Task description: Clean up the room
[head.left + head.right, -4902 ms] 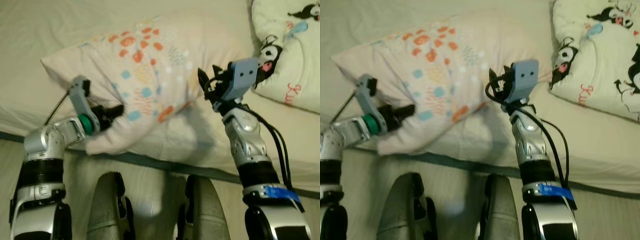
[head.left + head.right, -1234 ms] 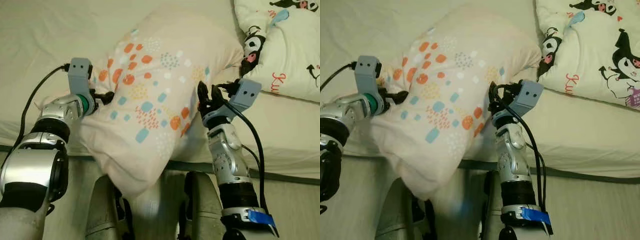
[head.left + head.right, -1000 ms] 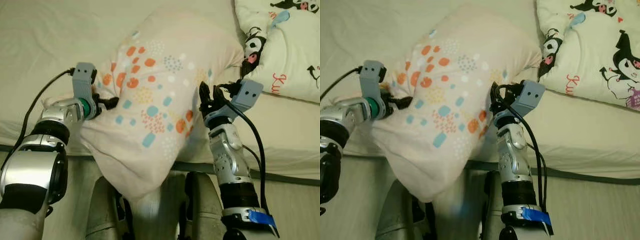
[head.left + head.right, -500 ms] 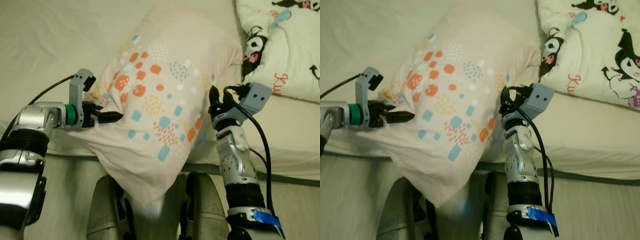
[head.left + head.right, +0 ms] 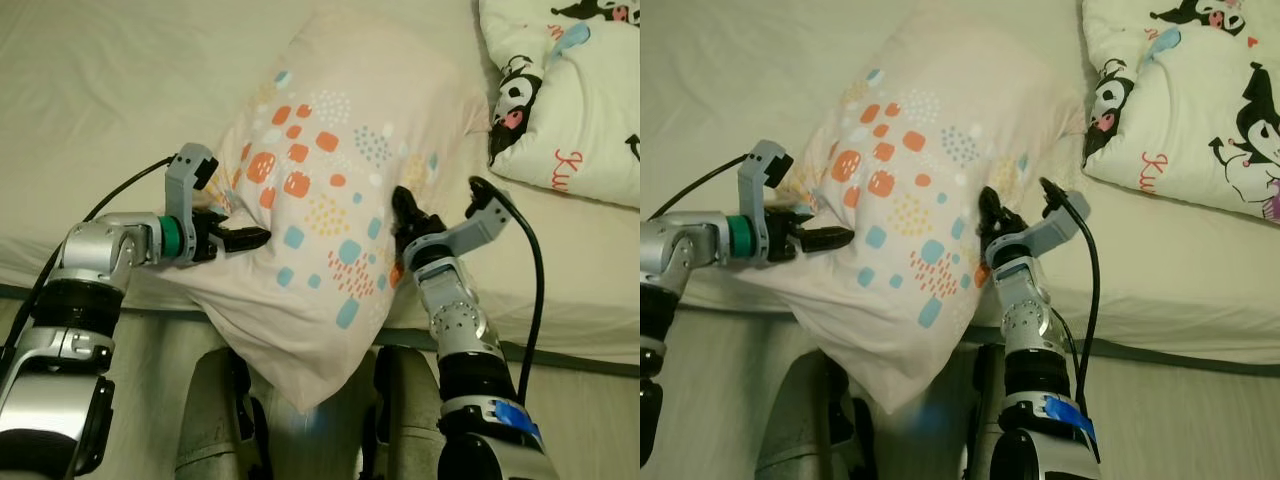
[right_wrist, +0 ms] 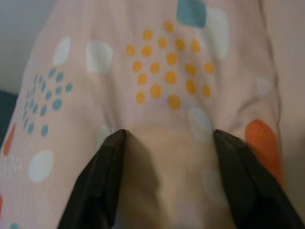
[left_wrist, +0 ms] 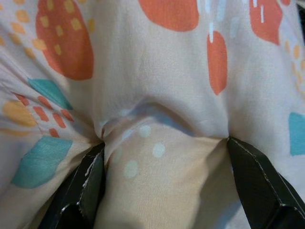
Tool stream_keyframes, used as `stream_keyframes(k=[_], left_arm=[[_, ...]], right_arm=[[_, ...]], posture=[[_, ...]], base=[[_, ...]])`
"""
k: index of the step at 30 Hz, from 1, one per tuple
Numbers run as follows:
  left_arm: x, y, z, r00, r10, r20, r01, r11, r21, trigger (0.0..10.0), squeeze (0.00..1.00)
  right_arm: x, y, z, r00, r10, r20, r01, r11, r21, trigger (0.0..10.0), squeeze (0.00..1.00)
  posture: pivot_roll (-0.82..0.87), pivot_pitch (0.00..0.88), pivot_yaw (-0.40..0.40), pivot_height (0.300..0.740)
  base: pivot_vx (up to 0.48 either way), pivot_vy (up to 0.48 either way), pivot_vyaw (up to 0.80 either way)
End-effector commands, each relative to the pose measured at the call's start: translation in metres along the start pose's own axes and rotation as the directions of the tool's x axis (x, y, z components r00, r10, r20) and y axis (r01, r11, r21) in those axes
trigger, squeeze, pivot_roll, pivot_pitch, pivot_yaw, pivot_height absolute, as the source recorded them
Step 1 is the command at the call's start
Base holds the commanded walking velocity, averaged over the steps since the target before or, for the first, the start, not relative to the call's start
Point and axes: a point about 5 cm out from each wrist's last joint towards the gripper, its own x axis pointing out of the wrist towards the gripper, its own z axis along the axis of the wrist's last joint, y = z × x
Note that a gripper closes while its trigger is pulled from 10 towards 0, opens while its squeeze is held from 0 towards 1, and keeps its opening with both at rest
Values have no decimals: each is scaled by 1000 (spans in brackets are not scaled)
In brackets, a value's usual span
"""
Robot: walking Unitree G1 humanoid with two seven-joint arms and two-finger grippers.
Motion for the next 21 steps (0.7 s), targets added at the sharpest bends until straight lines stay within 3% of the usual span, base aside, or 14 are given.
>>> stream_keyframes(k=[1,4,7,17,18,21], left_arm=[[8,-6,-18,998,-37,-54,35,998,-46,10000,0],[12,-4,-18,999,-7,-43,4,999,-54,10000,0],[16,-5,-13,1000,7,-27,-8,999,-51,10000,0],[25,-8,2,999,38,22,-37,998,-40,10000,0],[25,-9,4,999,43,26,-41,998,-41,10000,0],[25,-9,6,998,45,32,-43,998,-42,10000,0]], right_arm=[[-9,-4,-26,995,-29,-98,31,999,14,10000,1000],[-30,-7,-47,979,-50,-196,47,999,-21,10000,1000],[-38,-15,-58,964,-95,-247,88,995,-39,10000,1000],[-41,-30,-72,934,-166,-317,150,986,-74,10000,1000],[-41,-31,-71,933,-163,-322,141,986,-91,10000,0],[-39,-33,-70,931,-162,-326,133,985,-109,10000,0]], posture=[[-20,218,6,590],[-32,216,1,590],[-33,211,-8,590],[-25,203,-4,590],[-25,204,-1,590],[-27,206,4,590]], base=[[0,0,0],[0,0,0],[0,0,0],[0,0,0],[0,0,0],[0,0,0]])
